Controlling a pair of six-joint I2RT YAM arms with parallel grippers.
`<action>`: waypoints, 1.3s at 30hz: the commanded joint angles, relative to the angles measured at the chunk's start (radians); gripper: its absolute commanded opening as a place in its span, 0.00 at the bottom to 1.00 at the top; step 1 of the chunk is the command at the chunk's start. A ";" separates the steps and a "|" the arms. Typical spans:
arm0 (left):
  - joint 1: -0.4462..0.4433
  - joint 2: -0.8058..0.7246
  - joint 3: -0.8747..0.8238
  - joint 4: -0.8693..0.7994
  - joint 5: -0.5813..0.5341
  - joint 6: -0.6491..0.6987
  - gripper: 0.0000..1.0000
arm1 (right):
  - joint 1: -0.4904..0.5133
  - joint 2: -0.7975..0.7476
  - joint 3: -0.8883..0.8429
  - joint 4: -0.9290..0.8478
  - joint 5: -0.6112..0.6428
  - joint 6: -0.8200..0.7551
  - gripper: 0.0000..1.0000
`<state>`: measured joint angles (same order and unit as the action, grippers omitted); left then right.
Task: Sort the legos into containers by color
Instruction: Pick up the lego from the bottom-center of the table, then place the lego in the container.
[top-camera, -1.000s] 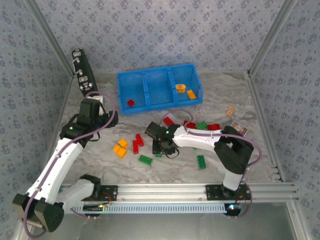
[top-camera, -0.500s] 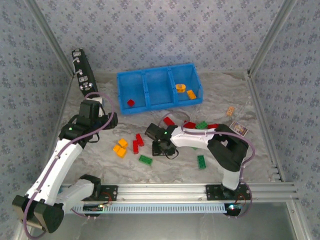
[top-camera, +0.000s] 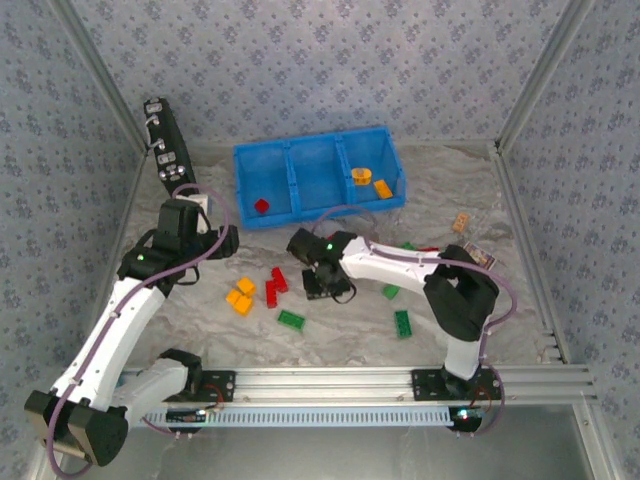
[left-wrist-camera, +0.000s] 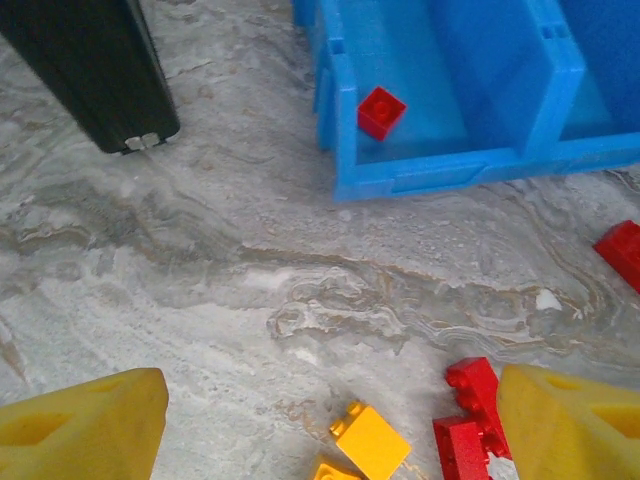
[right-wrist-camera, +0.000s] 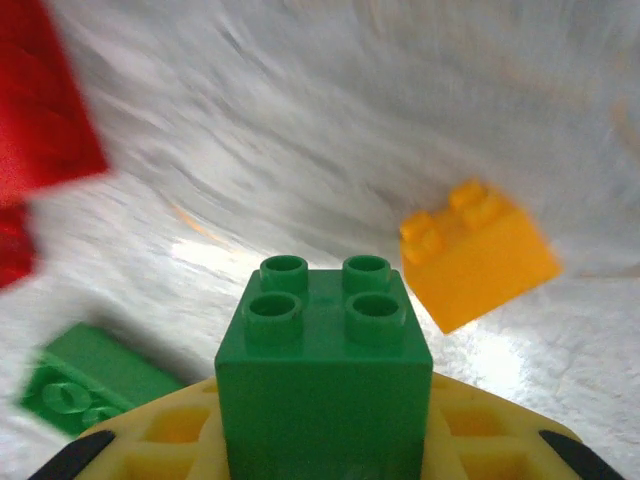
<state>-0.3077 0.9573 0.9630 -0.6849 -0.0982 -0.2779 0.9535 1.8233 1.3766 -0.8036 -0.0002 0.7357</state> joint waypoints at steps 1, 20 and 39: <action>0.004 0.007 0.027 0.012 0.064 0.030 0.85 | -0.072 -0.033 0.195 -0.141 0.089 -0.181 0.22; -0.023 0.058 0.187 -0.032 0.315 0.140 0.85 | -0.358 0.599 0.989 -0.015 0.183 -0.585 0.30; -0.153 0.450 0.982 -0.508 0.095 0.318 0.86 | -0.342 0.213 0.599 0.113 0.180 -0.684 0.74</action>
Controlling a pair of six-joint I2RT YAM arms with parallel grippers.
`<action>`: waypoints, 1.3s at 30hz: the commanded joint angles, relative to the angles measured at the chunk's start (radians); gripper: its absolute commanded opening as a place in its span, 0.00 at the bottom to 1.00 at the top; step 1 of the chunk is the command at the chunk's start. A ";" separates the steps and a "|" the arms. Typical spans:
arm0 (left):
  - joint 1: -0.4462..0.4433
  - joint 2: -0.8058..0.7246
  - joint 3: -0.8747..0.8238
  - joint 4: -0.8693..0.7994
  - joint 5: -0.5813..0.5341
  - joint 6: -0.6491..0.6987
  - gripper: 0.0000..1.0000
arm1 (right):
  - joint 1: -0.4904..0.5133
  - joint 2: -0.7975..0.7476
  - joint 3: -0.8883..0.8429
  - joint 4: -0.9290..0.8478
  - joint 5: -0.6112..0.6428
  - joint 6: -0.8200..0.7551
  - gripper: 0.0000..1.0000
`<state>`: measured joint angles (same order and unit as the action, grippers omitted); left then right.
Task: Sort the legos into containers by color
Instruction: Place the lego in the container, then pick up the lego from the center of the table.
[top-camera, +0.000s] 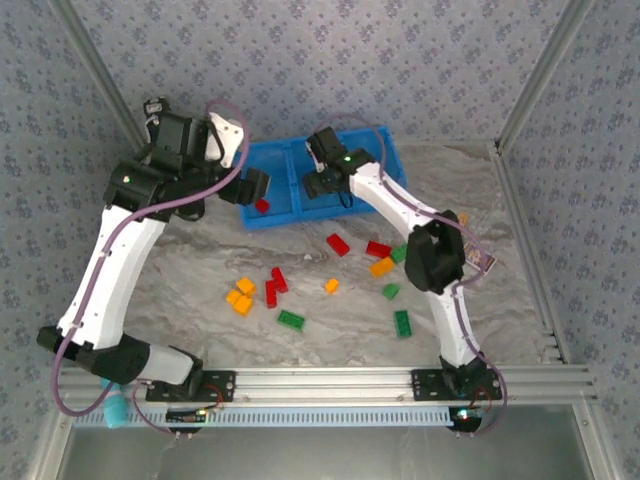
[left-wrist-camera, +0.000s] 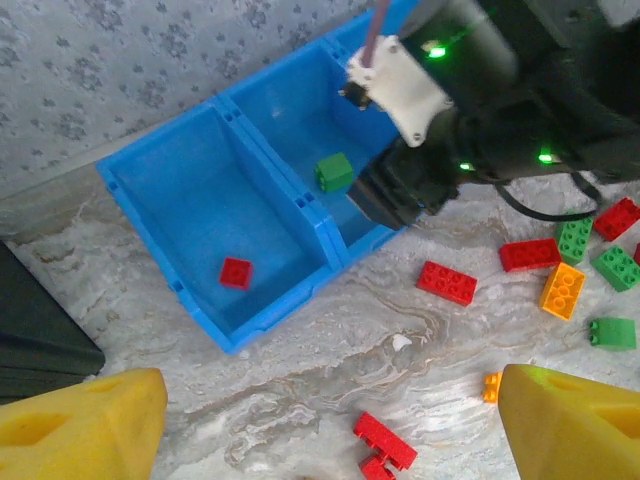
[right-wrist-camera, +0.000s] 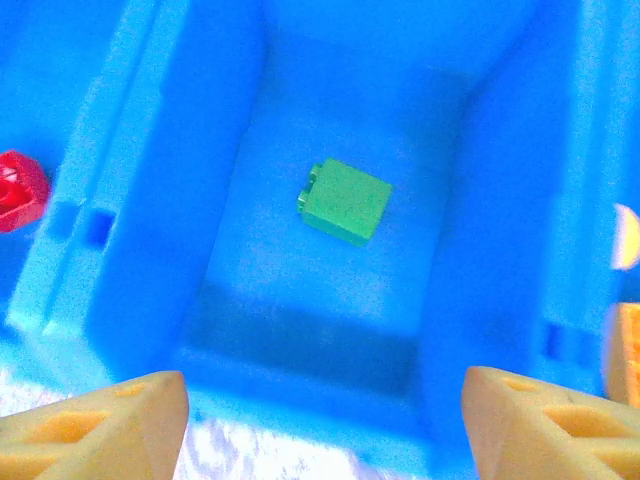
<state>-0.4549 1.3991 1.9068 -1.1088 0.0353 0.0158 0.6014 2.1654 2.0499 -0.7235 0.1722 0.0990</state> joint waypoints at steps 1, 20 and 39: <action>-0.005 0.015 0.071 -0.087 -0.037 0.027 0.86 | 0.016 -0.174 -0.131 0.049 -0.011 -0.069 0.73; -0.002 0.044 0.105 -0.082 -0.057 0.029 0.87 | 0.020 -0.233 -0.592 0.169 -0.133 -0.171 0.80; -0.001 -0.018 0.053 -0.070 -0.115 0.076 0.91 | 0.004 -0.115 -0.505 0.092 -0.229 -0.187 0.30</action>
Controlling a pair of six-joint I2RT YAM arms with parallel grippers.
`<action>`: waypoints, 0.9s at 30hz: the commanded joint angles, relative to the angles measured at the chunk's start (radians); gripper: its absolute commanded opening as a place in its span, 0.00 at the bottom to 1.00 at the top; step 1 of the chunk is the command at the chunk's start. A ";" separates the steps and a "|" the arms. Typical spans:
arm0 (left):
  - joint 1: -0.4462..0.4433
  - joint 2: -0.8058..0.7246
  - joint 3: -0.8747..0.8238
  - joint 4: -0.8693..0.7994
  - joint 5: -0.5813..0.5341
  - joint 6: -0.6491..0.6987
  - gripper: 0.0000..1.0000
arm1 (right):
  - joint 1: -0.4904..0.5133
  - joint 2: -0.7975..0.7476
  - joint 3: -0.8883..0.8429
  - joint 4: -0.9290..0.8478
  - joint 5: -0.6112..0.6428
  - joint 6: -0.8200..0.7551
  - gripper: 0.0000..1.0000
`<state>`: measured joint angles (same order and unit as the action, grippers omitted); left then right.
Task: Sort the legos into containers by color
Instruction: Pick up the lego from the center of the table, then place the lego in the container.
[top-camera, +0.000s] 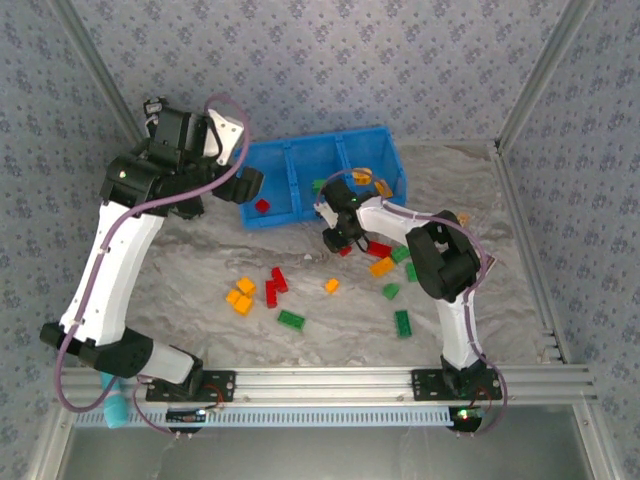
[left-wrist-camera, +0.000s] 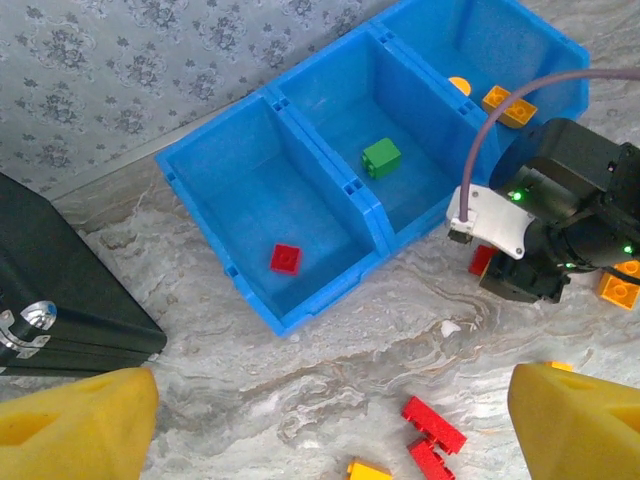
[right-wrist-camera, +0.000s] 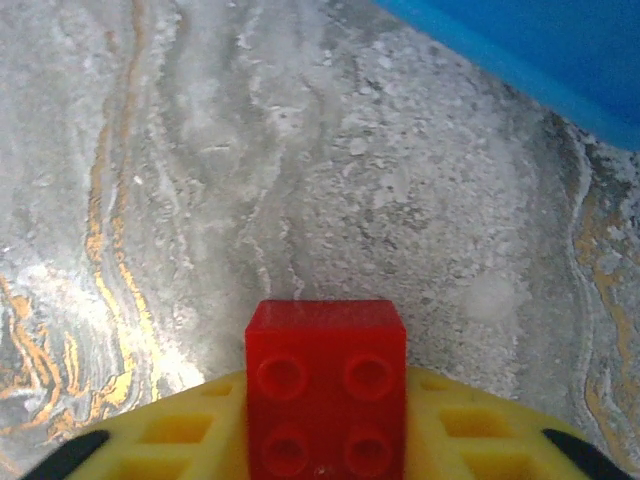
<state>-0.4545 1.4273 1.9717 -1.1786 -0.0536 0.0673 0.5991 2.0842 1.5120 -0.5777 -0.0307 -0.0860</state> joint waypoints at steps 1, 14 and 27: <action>-0.001 -0.057 -0.016 0.003 -0.036 0.028 0.92 | 0.008 -0.038 0.059 -0.065 -0.029 -0.001 0.28; -0.004 -0.242 -0.222 0.070 -0.070 0.100 0.94 | 0.016 0.062 0.584 -0.097 -0.086 -0.077 0.21; -0.004 -0.251 -0.256 0.088 -0.073 0.103 0.93 | 0.116 0.465 1.050 0.036 -0.080 -0.135 0.23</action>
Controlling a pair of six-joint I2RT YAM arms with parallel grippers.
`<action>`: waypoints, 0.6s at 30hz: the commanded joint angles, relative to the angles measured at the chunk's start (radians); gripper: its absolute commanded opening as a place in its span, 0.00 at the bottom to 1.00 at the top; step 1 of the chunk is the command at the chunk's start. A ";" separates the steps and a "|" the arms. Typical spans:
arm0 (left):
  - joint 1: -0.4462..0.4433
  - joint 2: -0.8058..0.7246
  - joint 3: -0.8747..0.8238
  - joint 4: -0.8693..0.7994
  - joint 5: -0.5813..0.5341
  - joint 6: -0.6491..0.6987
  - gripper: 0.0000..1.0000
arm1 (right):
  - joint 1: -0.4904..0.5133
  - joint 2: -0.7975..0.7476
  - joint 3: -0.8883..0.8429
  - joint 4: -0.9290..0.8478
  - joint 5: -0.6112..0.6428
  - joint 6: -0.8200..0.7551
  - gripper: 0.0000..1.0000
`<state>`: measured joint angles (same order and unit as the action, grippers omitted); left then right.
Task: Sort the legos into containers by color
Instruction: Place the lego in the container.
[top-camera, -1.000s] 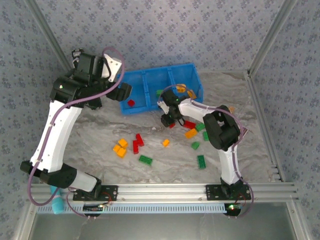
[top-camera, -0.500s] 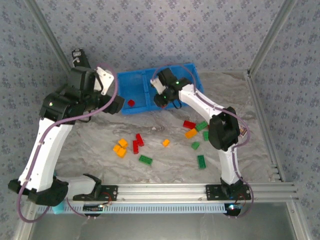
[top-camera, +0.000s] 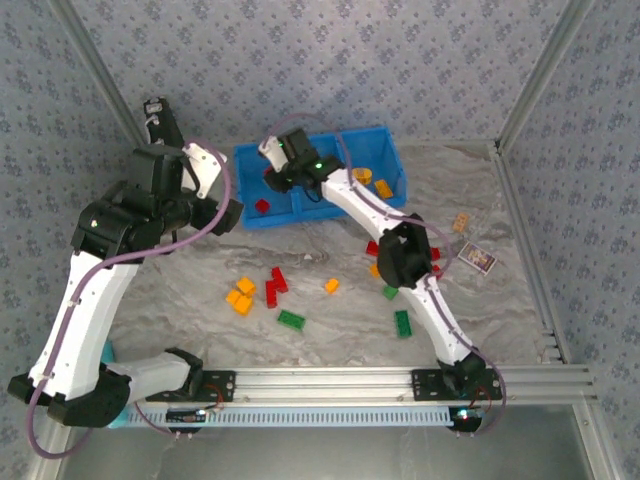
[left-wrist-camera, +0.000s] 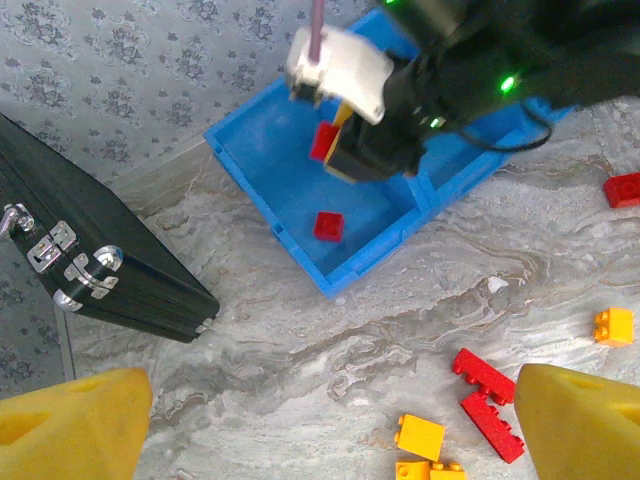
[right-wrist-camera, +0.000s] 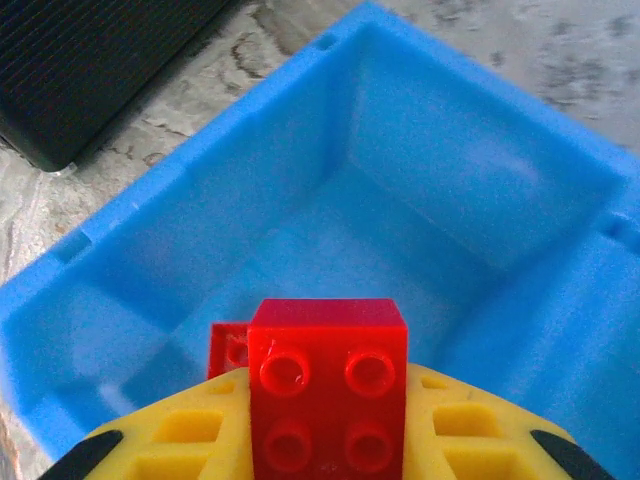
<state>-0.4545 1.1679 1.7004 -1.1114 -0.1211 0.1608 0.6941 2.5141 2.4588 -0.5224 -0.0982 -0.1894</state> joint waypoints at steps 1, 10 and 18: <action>-0.004 0.012 0.016 0.020 -0.002 0.010 0.93 | 0.024 0.049 0.113 -0.018 -0.008 -0.031 0.24; -0.004 0.015 -0.003 0.029 -0.013 0.006 0.95 | 0.026 0.099 0.115 -0.040 -0.027 -0.051 0.46; -0.004 -0.003 -0.013 0.048 -0.024 0.005 0.95 | 0.021 -0.112 -0.056 -0.069 -0.052 -0.065 0.58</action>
<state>-0.4545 1.1908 1.6840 -1.0958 -0.1268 0.1604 0.7136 2.5378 2.4443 -0.5644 -0.1291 -0.2420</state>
